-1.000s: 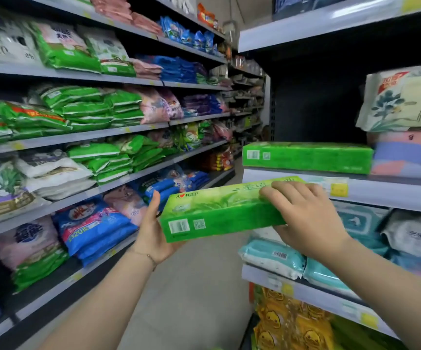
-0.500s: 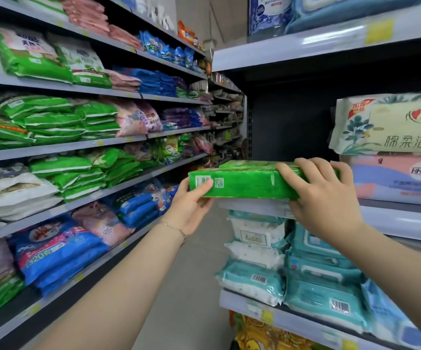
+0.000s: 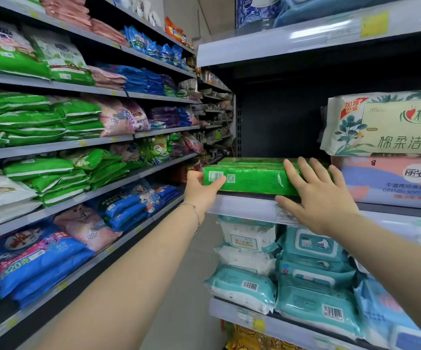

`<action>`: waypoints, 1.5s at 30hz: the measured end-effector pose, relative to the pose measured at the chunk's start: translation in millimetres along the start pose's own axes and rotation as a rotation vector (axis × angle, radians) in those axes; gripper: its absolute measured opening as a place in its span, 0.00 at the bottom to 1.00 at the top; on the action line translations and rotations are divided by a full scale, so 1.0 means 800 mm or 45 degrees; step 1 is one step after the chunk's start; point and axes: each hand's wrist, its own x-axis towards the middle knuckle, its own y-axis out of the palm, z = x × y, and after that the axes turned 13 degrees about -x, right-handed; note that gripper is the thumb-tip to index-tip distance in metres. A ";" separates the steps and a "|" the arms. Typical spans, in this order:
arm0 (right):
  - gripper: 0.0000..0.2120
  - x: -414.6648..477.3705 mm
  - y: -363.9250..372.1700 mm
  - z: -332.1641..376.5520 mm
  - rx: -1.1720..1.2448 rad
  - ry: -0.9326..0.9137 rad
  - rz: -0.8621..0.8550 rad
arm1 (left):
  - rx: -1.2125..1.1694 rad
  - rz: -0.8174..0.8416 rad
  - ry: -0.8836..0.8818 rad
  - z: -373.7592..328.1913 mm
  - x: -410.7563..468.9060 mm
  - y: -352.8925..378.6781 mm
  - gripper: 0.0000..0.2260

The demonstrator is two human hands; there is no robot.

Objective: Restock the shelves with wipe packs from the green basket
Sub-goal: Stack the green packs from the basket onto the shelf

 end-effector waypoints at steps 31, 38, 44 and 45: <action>0.14 -0.197 0.079 0.273 0.513 -0.755 -0.012 | 1.412 0.579 0.021 0.233 -0.215 -0.178 0.15; 0.13 -0.297 0.173 0.360 0.588 -0.816 0.393 | 1.457 0.675 -0.625 0.370 -0.290 -0.212 0.20; 0.14 -0.366 0.229 0.396 0.533 -0.889 0.850 | 1.463 0.759 -1.088 0.473 -0.358 -0.225 0.25; 0.15 -0.377 0.241 0.399 0.531 -0.871 0.893 | 1.449 0.761 -1.142 0.489 -0.368 -0.225 0.25</action>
